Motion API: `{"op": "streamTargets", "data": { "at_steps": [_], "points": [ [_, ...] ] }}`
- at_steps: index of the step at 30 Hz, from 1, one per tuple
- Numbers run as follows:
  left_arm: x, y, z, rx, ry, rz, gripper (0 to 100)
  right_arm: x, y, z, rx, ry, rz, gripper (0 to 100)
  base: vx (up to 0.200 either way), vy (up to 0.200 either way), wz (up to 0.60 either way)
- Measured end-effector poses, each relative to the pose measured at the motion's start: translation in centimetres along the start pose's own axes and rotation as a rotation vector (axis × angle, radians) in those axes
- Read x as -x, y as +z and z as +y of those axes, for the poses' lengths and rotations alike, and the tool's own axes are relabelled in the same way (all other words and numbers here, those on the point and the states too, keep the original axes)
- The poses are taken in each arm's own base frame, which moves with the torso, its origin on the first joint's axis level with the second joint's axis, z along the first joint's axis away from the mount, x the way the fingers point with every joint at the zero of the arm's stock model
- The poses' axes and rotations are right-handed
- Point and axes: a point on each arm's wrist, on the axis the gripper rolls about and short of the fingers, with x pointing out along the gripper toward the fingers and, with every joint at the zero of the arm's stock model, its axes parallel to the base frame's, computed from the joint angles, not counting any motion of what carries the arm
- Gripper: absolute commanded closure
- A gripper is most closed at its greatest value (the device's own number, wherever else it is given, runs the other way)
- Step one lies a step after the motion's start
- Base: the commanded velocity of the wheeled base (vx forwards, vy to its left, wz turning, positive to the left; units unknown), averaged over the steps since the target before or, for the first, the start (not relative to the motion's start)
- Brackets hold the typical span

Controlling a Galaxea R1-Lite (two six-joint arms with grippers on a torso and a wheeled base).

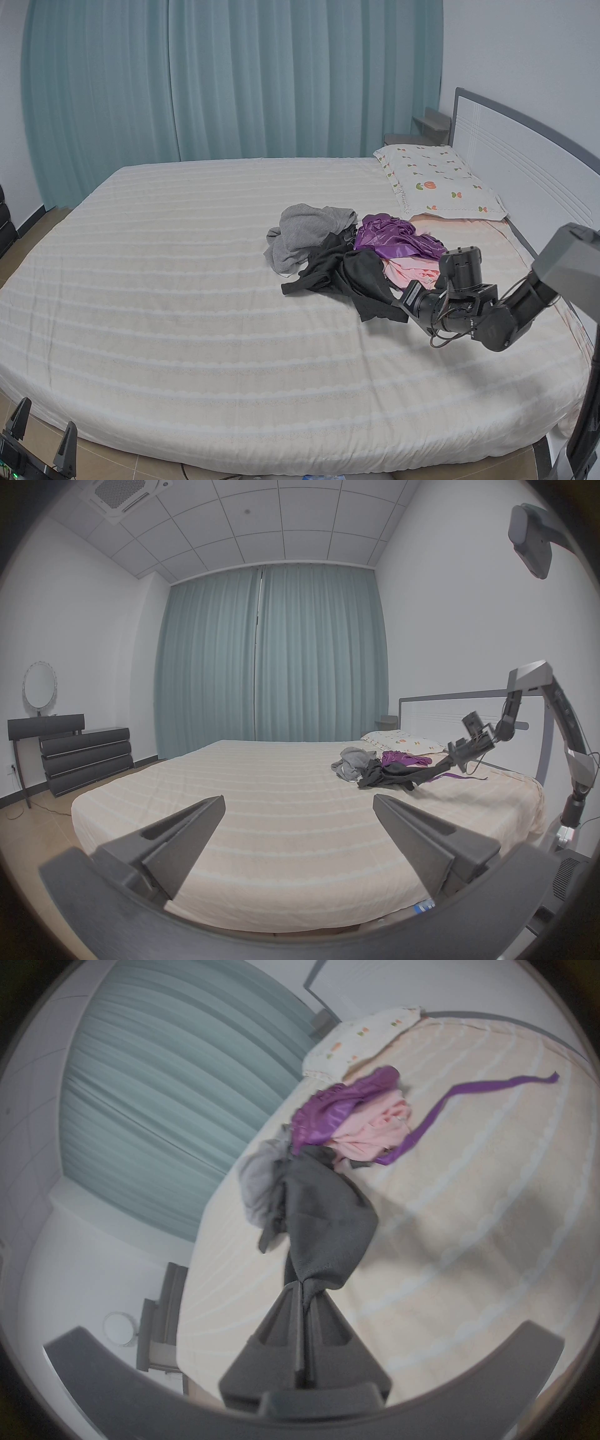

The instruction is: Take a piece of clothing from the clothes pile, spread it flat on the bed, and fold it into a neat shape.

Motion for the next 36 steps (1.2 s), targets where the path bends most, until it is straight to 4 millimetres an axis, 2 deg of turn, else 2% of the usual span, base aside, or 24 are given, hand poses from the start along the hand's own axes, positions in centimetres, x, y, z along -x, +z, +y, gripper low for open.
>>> {"op": "streamTargets", "data": {
  "at_steps": [9,12,18,23,27,33,36],
  "points": [
    [0.0,0.0,0.0,-0.001,0.000,0.000,0,10.0,0.6,6.1,0.058,0.269,-0.092,100,0.000,0.000,0.00],
    [0.0,0.0,0.0,-0.001,0.000,0.000,0,13.0,0.8,7.5,0.078,0.364,-0.108,100,0.000,0.000,0.00],
    [0.0,0.0,0.0,-0.001,-0.001,0.000,0,17.5,1.1,9.3,0.145,0.499,-0.143,100,0.000,0.000,0.00],
    [0.0,0.0,0.0,0.001,-0.009,0.000,0,20.1,1.1,10.3,0.207,0.585,-0.167,100,0.000,0.000,0.00],
    [0.0,0.0,0.0,0.001,-0.002,0.000,0,21.3,1.2,10.8,0.241,0.628,-0.185,100,0.000,0.000,0.00],
    [0.0,0.2,0.0,0.015,-0.016,-0.019,0,22.0,0.3,11.0,0.259,0.657,-0.160,100,0.000,0.000,0.00],
    [0.2,1.7,-0.1,0.063,-0.034,-0.067,0,22.2,0.2,11.0,0.261,0.663,-0.157,100,0.000,0.000,0.00]
  ]
}}
